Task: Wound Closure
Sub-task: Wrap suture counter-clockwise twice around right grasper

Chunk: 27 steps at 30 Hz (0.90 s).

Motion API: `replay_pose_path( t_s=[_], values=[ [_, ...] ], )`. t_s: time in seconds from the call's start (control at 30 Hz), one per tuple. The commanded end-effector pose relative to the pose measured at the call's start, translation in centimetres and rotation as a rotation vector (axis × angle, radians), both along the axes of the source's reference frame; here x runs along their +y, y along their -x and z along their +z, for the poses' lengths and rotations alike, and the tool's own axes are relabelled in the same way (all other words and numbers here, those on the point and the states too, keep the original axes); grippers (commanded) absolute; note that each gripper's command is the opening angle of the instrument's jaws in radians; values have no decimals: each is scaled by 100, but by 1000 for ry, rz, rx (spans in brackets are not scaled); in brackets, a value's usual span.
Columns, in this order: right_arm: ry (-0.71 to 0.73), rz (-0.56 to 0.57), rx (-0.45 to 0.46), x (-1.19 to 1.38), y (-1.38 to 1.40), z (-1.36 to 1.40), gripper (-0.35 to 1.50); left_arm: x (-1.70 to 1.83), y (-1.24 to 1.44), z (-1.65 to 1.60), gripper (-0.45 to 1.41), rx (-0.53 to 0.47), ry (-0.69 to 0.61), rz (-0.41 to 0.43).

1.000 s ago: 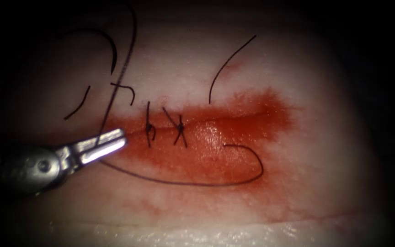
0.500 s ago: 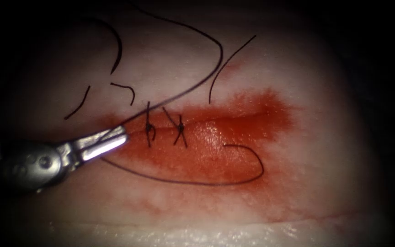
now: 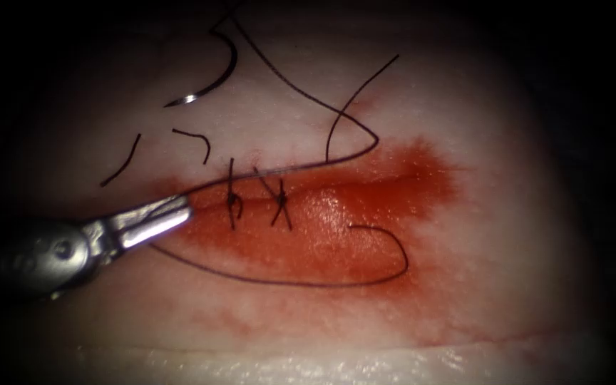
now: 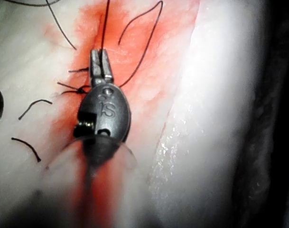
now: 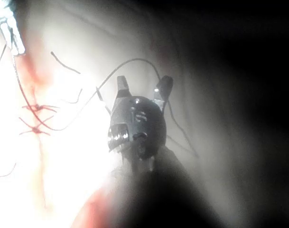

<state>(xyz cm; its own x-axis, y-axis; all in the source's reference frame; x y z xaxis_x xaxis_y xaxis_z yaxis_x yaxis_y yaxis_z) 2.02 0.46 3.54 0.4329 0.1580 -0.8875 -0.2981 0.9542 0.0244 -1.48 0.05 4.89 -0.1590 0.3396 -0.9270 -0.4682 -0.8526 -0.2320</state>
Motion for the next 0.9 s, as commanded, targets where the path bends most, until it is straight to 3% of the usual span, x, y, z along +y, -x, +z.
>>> replay_pose_path(
  t_s=[0.03, 0.23, 0.4, 0.5, 0.53, 0.57, 0.63, 0.8, 0.9],
  values=[
    [-1, 14, -7, 3, 3, 9, 148, 0, 6, 7, -45, -1, 1, 1],
    [14, 5, -2, -20, 9, 14, 148, 0, -2, 6, -45, -16, -21, 2],
    [15, -41, -11, -84, 16, 23, 148, 2, -4, 5, -45, -29, -43, -7],
    [-9, -47, 0, -128, 28, 33, 138, 4, -4, 5, -45, -48, -59, -21],
    [-20, -51, 2, -140, 33, 36, 126, 5, -4, 4, -45, -53, -64, -24],
    [-55, -52, 4, -158, 40, 42, 93, 5, -5, 3, -45, -60, -68, -25],
    [-88, -37, -9, -180, 47, 53, 71, 9, -4, 2, -45, -79, -81, -36],
    [-84, 7, -45, -212, 51, 81, -30, 18, 2, -4, -45, -126, -97, -50],
    [-99, 15, -60, -214, 50, 92, -35, 22, 6, -9, -45, -150, -101, -47]
  ],
)
